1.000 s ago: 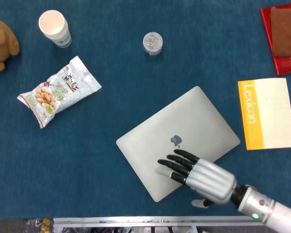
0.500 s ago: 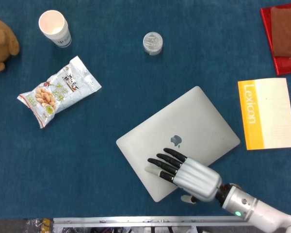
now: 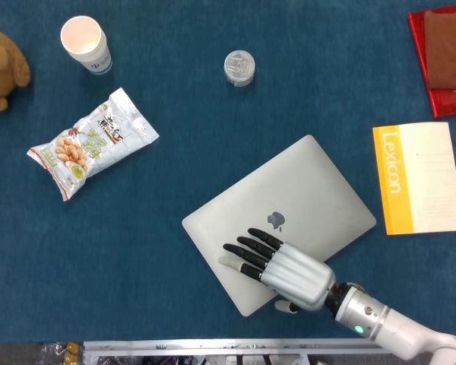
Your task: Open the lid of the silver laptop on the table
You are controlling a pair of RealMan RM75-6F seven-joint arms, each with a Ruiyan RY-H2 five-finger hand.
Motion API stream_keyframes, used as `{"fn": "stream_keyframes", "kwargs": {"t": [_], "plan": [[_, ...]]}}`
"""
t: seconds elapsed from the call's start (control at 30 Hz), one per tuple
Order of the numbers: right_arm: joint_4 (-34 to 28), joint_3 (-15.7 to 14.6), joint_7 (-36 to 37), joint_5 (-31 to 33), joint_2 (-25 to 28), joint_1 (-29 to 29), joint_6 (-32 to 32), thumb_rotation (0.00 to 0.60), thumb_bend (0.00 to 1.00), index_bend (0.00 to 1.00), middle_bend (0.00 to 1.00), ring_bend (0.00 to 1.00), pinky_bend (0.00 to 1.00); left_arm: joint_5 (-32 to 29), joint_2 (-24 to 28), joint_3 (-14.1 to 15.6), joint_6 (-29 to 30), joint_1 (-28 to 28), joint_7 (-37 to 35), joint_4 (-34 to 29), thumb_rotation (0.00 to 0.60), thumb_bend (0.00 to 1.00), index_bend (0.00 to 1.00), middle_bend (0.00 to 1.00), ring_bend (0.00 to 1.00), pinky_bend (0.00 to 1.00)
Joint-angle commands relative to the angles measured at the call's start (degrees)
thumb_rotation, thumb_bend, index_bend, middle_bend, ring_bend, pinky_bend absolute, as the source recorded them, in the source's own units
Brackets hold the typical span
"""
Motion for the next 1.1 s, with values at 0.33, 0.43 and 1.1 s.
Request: {"fn": "stream_keyframes", "kwargs": {"t": [0.33, 0.43, 1.1], "plan": [[1.9, 0.3, -1.0, 2.1, -1.7, 0.9, -0.1, 0.600, 0.10, 0.00, 0.00, 0.00, 0.06, -0.2, -0.2, -0.1, -0.5, -0.1, -0.9, 1.0, 0.600, 0.11, 0.02, 0.00, 0.00, 0.02], [2.2, 0.5, -1.3, 2.7, -2.2, 1.1, -0.1, 0.600, 0.15, 0.00, 0.00, 0.00, 0.06, -0.2, -0.2, -0.2, -0.4, -0.1, -1.0, 1.1, 0.600, 0.11, 0.02, 0.00, 0.00, 0.02], [6.7, 4.8, -4.7, 8.4, -7.3, 3.4, -1.3, 0.600, 0.32, 0.00, 0.00, 0.00, 0.06, -0.7, -0.5, -0.3, -0.3, 0.2, -1.8, 2.1, 0.600, 0.11, 0.02, 0.00, 0.00, 0.02]]}}
